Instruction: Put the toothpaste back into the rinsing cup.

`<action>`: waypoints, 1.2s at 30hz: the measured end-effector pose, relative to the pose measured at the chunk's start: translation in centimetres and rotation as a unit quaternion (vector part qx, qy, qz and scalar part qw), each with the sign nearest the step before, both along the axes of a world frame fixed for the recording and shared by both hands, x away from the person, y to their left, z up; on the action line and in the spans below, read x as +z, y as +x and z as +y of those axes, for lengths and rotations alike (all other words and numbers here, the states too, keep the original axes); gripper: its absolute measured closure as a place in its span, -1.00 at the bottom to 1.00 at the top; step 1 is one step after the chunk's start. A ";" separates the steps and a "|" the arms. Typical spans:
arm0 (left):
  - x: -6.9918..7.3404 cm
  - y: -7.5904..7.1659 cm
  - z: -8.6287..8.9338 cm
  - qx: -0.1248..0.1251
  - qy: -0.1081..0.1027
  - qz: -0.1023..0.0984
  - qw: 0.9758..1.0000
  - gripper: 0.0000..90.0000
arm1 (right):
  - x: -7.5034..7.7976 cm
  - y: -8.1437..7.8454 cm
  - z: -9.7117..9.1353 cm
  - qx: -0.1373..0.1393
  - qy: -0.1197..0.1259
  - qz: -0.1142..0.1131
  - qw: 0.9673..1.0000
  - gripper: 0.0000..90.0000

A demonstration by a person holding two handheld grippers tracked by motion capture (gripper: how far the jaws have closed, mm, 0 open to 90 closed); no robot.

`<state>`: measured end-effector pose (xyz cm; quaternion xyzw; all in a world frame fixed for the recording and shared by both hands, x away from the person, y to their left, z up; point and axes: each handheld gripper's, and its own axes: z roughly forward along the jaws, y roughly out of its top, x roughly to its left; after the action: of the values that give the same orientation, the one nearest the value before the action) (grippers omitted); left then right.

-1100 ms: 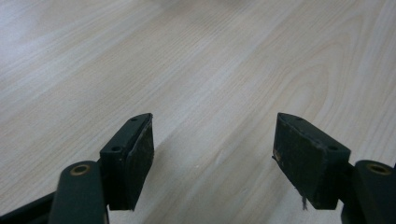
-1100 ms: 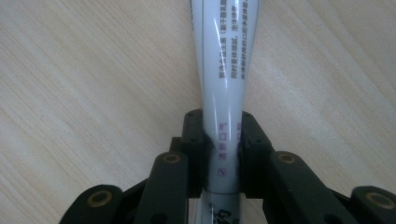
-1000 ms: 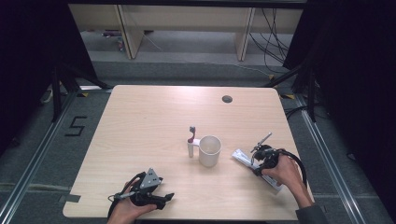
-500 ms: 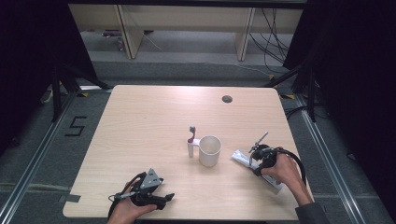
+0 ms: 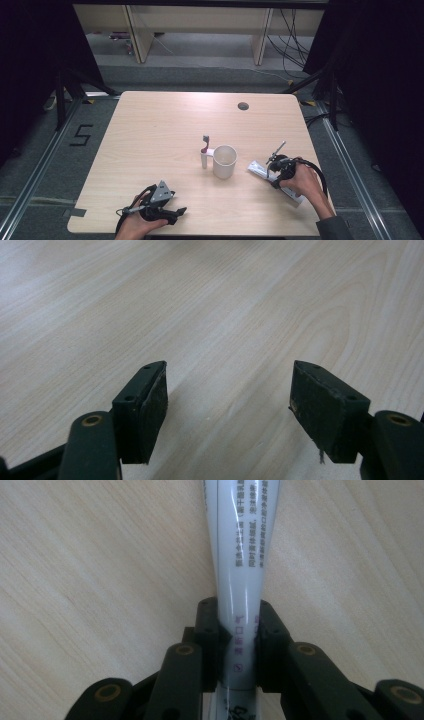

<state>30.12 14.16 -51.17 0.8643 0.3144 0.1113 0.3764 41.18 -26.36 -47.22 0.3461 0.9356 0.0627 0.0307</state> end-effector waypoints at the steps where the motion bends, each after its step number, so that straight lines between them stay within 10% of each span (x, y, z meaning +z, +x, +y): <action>1: 0.0 0.0 0.0 0.001 0.004 -0.002 1.000 -0.31 | 0.0 -0.1 0.1 -0.005 -0.004 -0.001 1.000 0.70; 22: -0.2 0.0 -0.1 0.005 0.005 0.002 1.000 -0.47 | 0.1 0.2 0.4 0.007 -0.019 0.009 1.000 0.71; 36: -0.2 0.0 -0.1 0.004 0.009 0.002 1.000 -0.50 | 2.1 0.0 -0.4 0.005 0.034 -0.031 0.999 0.71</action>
<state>30.11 14.10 -51.35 0.8666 0.3175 0.1137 0.3679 41.19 -26.80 -45.08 0.3404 0.9332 0.1051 0.0472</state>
